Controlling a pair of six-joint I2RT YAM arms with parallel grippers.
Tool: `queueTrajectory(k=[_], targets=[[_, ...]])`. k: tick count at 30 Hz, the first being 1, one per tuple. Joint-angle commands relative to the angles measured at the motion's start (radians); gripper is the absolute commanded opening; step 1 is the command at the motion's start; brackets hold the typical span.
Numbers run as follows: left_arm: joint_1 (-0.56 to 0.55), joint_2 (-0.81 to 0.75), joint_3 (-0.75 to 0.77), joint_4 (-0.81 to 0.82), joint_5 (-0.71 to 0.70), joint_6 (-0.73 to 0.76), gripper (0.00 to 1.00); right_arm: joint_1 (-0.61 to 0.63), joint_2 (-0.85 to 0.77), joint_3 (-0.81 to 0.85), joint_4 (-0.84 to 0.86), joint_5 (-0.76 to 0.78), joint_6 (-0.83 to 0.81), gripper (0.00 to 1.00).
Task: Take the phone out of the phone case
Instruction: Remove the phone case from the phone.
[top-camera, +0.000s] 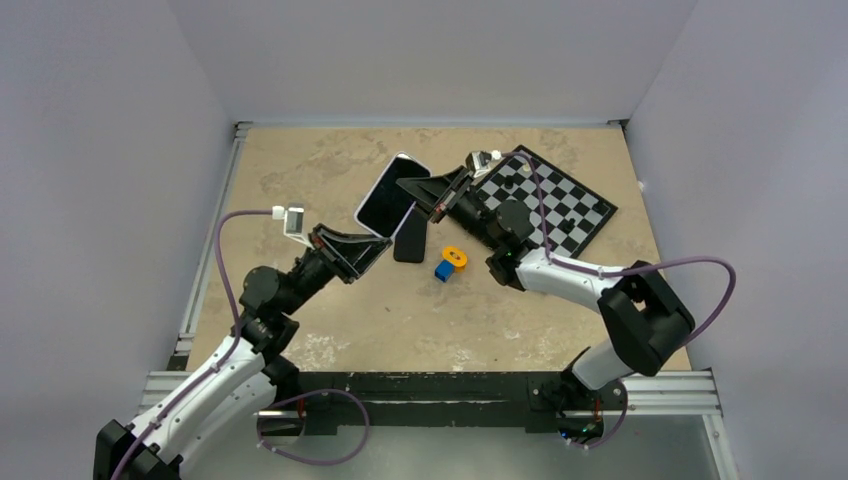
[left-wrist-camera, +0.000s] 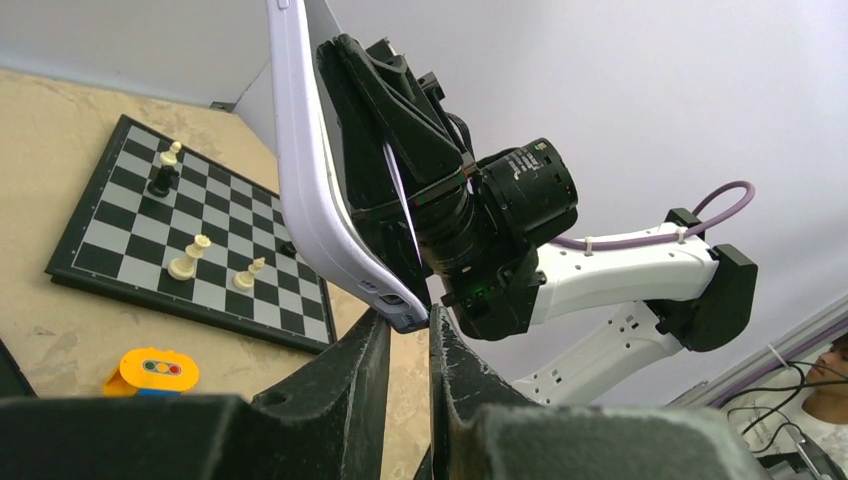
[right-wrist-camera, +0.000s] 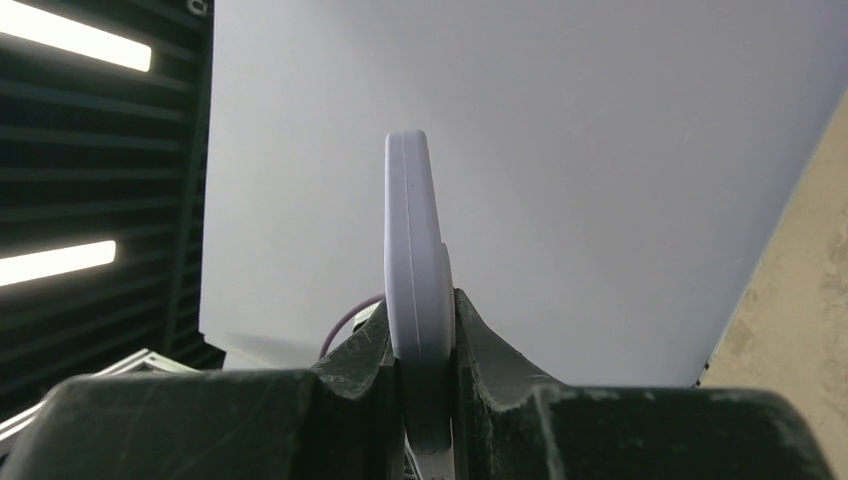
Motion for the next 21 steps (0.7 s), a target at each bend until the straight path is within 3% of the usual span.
queueTrajectory(k=[1,9,21], targets=[[0.036,0.059,-0.013,-0.307,-0.256,0.044,0.0,0.038,-0.069,0.023,0.373,-0.063,0.265,0.0],[0.038,0.029,-0.077,-0.294,-0.198,0.039,0.0,0.038,-0.086,0.012,0.409,-0.051,0.277,0.0],[0.038,-0.092,-0.14,-0.261,-0.165,0.176,0.0,0.041,-0.059,0.033,0.421,-0.072,0.353,0.0]])
